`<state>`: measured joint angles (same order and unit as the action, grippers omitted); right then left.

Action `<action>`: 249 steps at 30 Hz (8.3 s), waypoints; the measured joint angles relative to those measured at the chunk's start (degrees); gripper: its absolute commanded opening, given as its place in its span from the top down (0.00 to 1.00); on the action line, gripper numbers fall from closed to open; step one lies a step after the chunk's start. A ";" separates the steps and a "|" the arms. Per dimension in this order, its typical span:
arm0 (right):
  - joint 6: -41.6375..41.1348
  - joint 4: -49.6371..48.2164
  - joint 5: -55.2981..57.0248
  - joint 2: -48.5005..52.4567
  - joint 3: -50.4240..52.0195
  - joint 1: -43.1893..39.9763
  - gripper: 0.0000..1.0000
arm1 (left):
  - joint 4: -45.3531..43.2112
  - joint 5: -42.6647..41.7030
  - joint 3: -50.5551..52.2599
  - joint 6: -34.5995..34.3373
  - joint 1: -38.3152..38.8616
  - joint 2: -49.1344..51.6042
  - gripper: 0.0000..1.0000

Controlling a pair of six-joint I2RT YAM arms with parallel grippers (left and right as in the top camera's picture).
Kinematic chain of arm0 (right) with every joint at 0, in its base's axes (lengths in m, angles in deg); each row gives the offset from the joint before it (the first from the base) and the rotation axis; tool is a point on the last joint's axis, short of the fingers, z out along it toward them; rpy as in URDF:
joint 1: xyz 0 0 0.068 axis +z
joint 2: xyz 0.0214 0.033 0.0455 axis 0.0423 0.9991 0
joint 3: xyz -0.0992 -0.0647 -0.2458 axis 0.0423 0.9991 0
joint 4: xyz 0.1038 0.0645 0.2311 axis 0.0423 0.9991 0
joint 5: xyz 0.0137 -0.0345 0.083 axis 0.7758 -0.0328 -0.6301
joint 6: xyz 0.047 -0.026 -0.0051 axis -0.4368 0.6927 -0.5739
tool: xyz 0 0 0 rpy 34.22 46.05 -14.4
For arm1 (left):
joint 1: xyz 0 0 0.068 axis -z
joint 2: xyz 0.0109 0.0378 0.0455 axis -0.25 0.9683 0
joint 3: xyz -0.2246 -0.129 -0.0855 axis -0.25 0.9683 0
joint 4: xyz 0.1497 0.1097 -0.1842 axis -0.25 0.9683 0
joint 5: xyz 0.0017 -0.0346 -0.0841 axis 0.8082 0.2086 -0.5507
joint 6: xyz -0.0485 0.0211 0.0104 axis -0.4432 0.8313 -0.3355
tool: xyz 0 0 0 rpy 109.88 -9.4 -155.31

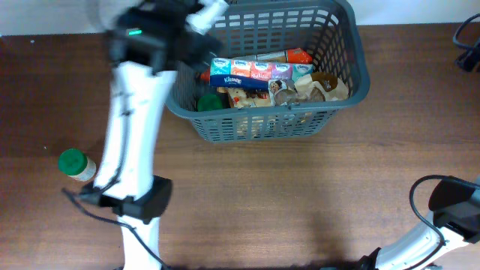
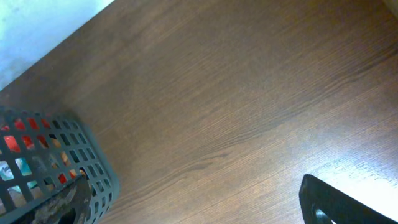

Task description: Pack container

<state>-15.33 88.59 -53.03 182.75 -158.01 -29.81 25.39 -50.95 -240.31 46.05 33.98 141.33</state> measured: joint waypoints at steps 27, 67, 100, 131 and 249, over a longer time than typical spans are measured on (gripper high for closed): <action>0.00 -0.02 -0.04 0.00 0.00 0.00 0.01 | -9.77 -11.98 55.21 -17.90 -49.92 -0.61 0.01; -0.04 -0.04 -0.07 0.00 0.00 0.02 0.01 | -13.77 -37.22 15.56 -8.74 -40.72 -2.69 0.98; 0.00 -0.04 -0.04 0.00 0.00 0.02 0.01 | -1.79 -3.26 25.88 31.15 3.52 9.16 0.01; 0.00 -0.04 -0.07 0.04 0.00 0.13 0.01 | -4.74 -10.08 3.91 -26.14 -40.33 -0.63 0.01; 7.08 -73.70 9.14 -113.48 136.58 30.32 0.01 | -73.26 -8.92 151.47 -26.95 -18.32 -116.65 0.01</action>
<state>-8.25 14.89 -43.89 69.27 -21.42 0.51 -47.88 -59.86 -88.85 19.10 15.67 24.68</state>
